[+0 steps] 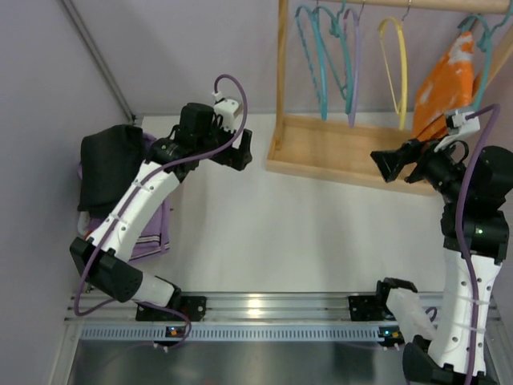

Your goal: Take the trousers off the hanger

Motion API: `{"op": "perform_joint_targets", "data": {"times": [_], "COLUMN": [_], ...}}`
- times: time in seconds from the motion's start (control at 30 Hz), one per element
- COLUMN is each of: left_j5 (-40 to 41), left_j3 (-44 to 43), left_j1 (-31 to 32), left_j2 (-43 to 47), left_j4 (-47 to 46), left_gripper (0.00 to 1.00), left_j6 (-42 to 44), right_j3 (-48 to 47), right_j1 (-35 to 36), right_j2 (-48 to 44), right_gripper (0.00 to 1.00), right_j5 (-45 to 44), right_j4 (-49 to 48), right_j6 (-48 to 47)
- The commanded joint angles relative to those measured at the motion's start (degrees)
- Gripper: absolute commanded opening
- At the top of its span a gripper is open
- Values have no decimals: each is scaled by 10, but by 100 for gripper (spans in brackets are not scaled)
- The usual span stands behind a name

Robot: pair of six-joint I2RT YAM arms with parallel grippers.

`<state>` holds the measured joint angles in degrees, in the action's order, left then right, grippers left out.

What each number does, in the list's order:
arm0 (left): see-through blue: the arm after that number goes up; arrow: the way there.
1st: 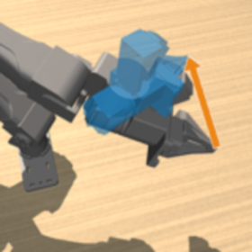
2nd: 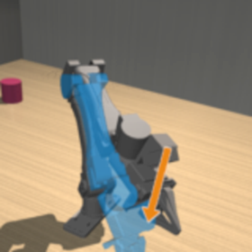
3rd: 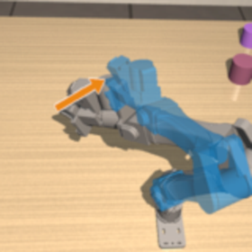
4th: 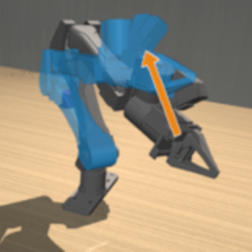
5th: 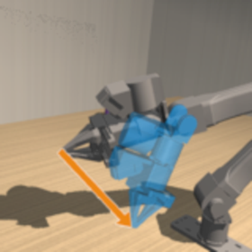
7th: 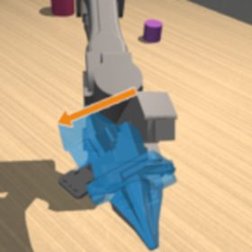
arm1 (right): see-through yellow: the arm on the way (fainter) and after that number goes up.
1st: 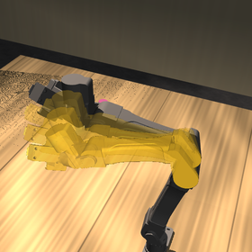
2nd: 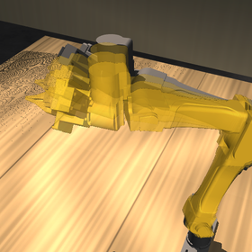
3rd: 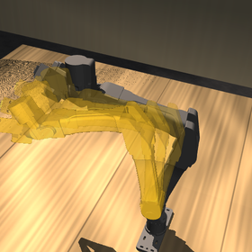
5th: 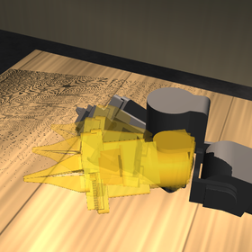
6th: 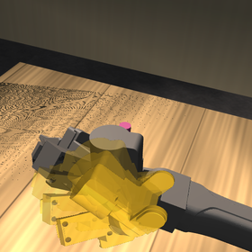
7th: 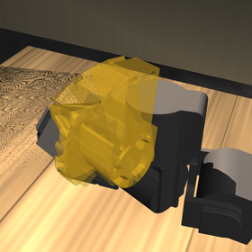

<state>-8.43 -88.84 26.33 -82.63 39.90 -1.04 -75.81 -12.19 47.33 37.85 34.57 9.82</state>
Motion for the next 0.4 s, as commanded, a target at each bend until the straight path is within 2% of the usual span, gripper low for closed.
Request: {"op": "perform_joint_targets", "data": {"times": [0.0,0.37], "left_j5": [22,30], "left_j3": [-5,4], "left_j1": [0,-8], "left_j2": [18,28], "left_j4": [-5,-5], "left_gripper": [98,98], "left_j6": [-7,1], "right_j3": [39,79], "right_j1": [-2,33], "right_j2": [-9,-6], "right_gripper": [100,100], "right_j5": [46,36], "right_j4": [31,45], "right_j6": [-60,-67]}}
